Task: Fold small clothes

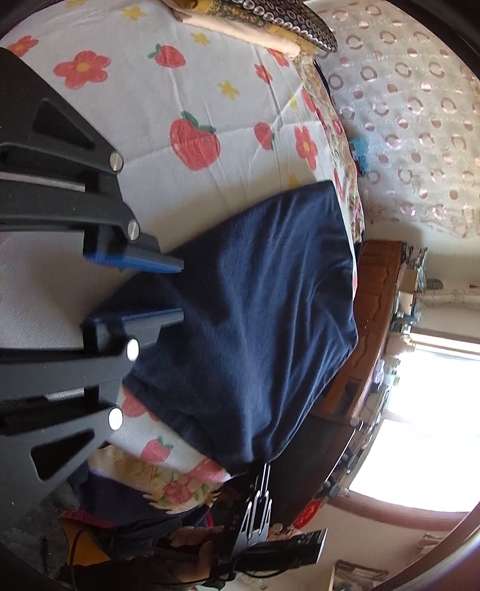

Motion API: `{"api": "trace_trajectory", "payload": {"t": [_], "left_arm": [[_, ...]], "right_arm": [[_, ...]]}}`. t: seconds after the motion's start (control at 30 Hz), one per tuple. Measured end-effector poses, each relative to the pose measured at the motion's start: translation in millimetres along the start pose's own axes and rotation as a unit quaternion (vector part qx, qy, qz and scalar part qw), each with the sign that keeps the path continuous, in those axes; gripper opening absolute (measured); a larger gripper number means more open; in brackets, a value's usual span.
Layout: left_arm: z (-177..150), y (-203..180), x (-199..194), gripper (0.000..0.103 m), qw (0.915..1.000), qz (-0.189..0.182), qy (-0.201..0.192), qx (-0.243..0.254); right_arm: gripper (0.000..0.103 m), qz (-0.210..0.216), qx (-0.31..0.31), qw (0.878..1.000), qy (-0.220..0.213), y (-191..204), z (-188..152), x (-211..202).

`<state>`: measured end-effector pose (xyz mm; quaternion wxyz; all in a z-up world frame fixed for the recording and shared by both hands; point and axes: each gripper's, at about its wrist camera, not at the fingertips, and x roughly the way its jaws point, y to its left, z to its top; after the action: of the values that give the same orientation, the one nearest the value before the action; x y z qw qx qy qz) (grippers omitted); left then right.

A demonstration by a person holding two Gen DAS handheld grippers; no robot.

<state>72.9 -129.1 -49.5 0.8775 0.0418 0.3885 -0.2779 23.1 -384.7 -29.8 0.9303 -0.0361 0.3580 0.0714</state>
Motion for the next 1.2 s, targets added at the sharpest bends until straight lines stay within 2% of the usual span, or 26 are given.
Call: {"api": "trace_trajectory", "payload": {"t": [0.03, 0.07, 0.1, 0.13, 0.17, 0.23, 0.37, 0.6, 0.7, 0.8, 0.87, 0.9, 0.93, 0.97, 1.03, 1.07, 1.2], "left_arm": [[1, -1, -1, 0.020, 1.0000, 0.002, -0.004, 0.001], [2, -1, -2, 0.032, 1.0000, 0.007, -0.006, 0.001], [3, -1, -1, 0.045, 0.9999, 0.015, -0.006, 0.000], [3, 0, -1, 0.072, 0.9998, 0.018, -0.008, -0.003], [3, 2, -1, 0.086, 0.9998, 0.016, -0.008, -0.008], [3, 6, 1, 0.086, 0.9997, 0.015, -0.006, -0.019], [-1, 6, 10, 0.086, 0.9994, 0.021, 0.018, -0.018], [-10, 1, 22, 0.086, 0.9985, 0.018, 0.051, -0.007], [-12, -1, 20, 0.086, 0.9987, 0.017, 0.048, 0.000], [-12, -3, 18, 0.075, 0.9990, 0.004, 0.045, 0.002], [-12, -4, 17, 0.059, 0.9991, -0.005, 0.043, 0.003], [-13, -4, 16, 0.055, 0.9990, -0.012, 0.042, 0.004], [-13, -4, 16, 0.048, 0.9990, -0.016, 0.042, 0.004], [-13, -5, 15, 0.036, 0.9987, -0.025, 0.043, 0.005], [-12, -6, 16, 0.026, 0.9984, -0.031, 0.046, 0.007], [-11, -6, 14, 0.015, 0.9985, -0.032, 0.043, 0.009], [5, 2, -3, 0.009, 0.9987, -0.049, 0.011, -0.011]], "right_arm": [[0.014, 0.001, 0.001, 1.000, 0.000, 0, 0, 0], [0.016, 0.002, 0.002, 1.000, 0.000, 0, 0, -1], [0.018, 0.003, 0.001, 1.000, 0.000, 0, -1, 0], [0.024, 0.005, 0.001, 1.000, 0.000, 0, -1, 0], [0.029, 0.005, 0.000, 1.000, 0.001, 0, -1, 1], [0.035, -0.002, -0.005, 1.000, 0.006, 0, -2, 3], [0.038, -0.012, -0.008, 1.000, 0.022, -2, -4, 9], [0.038, 0.024, -0.011, 0.999, 0.042, -3, -7, 17], [0.038, 0.036, -0.013, 0.998, 0.047, -5, -7, 19], [0.038, 0.044, -0.013, 0.998, 0.050, -8, -6, 20], [0.038, 0.051, -0.012, 0.997, 0.048, -9, -5, 20], [0.034, 0.053, -0.015, 0.997, 0.047, -8, -6, 21], [0.021, 0.060, -0.019, 0.997, 0.045, -6, -7, 21], [0.012, 0.078, -0.020, 0.996, 0.044, -5, -8, 20], [0.010, 0.085, -0.023, 0.995, 0.038, -3, -8, 20], [0.010, 0.088, -0.025, 0.995, 0.030, -4, -8, 18], [0.010, 0.107, 0.010, 0.994, -0.026, -18, 2, 3]]}}
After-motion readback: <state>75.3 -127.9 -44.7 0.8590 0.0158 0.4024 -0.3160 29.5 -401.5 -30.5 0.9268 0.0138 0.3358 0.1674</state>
